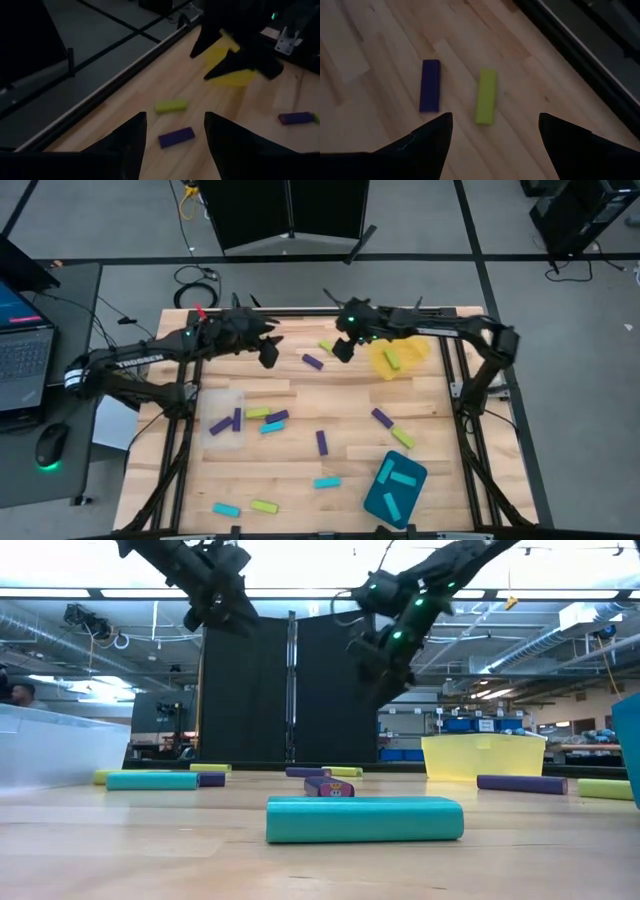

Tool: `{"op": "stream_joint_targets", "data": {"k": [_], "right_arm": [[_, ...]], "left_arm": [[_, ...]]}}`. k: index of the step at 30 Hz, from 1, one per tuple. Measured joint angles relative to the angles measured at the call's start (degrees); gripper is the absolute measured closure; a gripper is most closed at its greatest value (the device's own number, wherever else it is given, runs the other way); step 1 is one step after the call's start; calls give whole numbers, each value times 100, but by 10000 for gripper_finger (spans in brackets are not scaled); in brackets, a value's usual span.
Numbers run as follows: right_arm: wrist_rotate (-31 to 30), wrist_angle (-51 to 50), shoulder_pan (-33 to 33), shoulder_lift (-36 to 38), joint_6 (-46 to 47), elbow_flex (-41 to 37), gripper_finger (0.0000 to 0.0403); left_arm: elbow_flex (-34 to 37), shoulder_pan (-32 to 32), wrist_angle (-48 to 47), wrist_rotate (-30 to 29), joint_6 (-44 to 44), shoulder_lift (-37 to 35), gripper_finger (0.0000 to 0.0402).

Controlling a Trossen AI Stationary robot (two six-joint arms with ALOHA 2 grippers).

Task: Sort blocks
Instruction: Put the green block into the yellow bin

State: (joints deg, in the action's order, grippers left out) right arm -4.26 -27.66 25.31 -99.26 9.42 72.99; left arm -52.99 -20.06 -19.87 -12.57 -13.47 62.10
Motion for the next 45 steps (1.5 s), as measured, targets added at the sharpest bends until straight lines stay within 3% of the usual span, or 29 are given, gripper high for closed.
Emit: {"op": "stream_joint_targets", "data": {"k": [7,16,30,35,42,45], "right_arm": [[-58,-622,-32,-1183,81,1112,96],[-105,-1473,-82,-2361,211,2317,96],[86,-1903,84,-3167,413,2780,106],[108,-1851,81,-3185,408,2784,155],[163,-1809,51,-3188,419,2776,289],[121,-1790,38,-3150,431,2763,290]], "left_arm": [[0,-500,35,624,254,-194,196],[-2,-625,-147,733,398,-1001,196],[-2,-618,-556,733,400,-1680,196],[-2,-616,-558,732,400,-1724,196],[-2,-616,-560,731,400,-1720,196],[-2,-616,-560,731,387,-1720,196]]}}
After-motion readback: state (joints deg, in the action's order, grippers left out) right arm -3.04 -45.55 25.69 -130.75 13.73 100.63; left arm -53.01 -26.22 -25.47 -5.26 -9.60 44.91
